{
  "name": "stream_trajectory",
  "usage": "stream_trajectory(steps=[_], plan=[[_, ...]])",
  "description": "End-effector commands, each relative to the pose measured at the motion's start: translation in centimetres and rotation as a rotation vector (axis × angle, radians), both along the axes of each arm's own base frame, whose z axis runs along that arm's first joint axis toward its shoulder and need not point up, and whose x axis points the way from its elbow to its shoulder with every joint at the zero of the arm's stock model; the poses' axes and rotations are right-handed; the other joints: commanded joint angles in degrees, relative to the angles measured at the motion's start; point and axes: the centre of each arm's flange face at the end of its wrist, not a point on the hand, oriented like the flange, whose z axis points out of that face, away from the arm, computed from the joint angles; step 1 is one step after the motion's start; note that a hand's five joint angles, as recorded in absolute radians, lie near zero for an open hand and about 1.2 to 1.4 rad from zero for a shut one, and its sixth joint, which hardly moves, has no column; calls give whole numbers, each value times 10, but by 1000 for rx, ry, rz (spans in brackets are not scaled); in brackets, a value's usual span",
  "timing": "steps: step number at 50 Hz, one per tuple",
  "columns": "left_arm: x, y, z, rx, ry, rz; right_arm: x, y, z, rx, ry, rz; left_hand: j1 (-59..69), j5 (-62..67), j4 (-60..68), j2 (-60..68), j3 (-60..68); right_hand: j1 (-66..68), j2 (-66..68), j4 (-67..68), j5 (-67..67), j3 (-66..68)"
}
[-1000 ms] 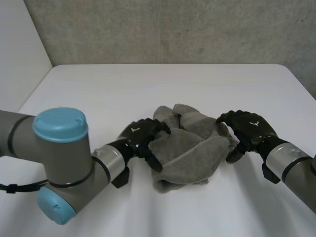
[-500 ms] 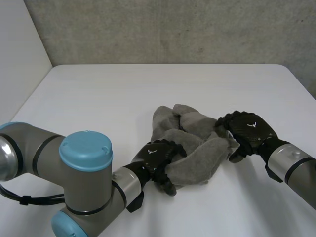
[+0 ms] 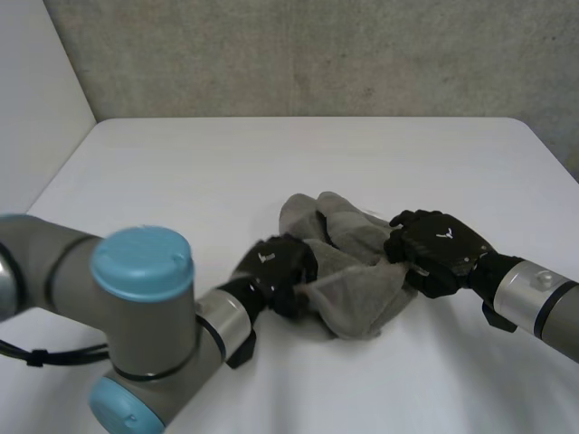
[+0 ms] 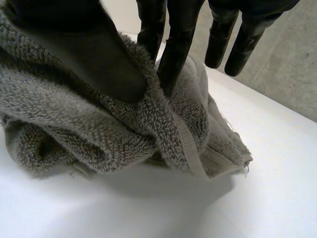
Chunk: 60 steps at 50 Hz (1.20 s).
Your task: Fold the towel.
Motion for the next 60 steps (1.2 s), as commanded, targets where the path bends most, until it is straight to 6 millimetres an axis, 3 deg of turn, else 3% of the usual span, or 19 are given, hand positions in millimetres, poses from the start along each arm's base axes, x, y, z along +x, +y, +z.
stream_trajectory(steps=[1,8,10,14,16,18,21,27,32,36,39,40,45,60], plan=[[15,-19,45,-95,76,49,3,-6,9,-29,-5,7,67,51,-38,59,-33,-393,-384,-44,-407,-30],[18,-16,46,-101,67,9,11,-4,7,-14,-18,26,67,51,-38,59,-33,-365,-356,-44,-379,-30],[25,-20,40,-105,31,23,12,-4,-1,20,-17,27,67,51,-38,59,-33,-288,-279,-44,-302,-30],[33,-27,36,-117,-4,43,12,-3,-8,47,-16,26,67,51,-38,59,-33,-269,-260,-44,-283,-30],[36,-28,34,-115,-14,48,12,-2,-13,65,-16,26,67,51,-38,59,-33,-214,-205,-44,-228,-30],[39,-29,31,-106,-22,54,13,-1,-19,103,-28,21,67,51,-38,59,-33,-43,-34,-44,-57,-30],[40,-29,28,-100,-26,57,15,-1,-21,141,-52,15,67,51,-38,59,-33,78,87,-44,64,-30],[43,-34,30,-105,-24,70,21,-3,-13,145,-88,17,67,51,-38,59,-33,78,87,-44,64,-30],[45,-47,38,-137,-9,95,34,-11,9,154,-175,19,67,51,-38,59,-33,78,87,-44,64,-30],[47,-56,48,-160,6,113,41,-10,13,173,-202,28,67,51,-38,59,-33,78,87,-44,64,-30],[48,-54,44,-149,-2,112,46,-4,9,190,-202,38,67,51,-38,59,-33,56,65,-44,42,-30],[48,-53,40,-139,-8,112,48,-1,5,202,-198,47,67,51,-38,59,-33,-69,-60,-44,-84,-30],[53,-50,30,-104,-25,117,49,-1,-15,257,-172,18,67,51,-38,59,-33,-211,-202,-44,-225,-30],[56,-52,25,-91,-32,126,59,-4,-42,244,-140,-46,67,51,-38,59,-33,-217,-208,-44,-231,-30]])
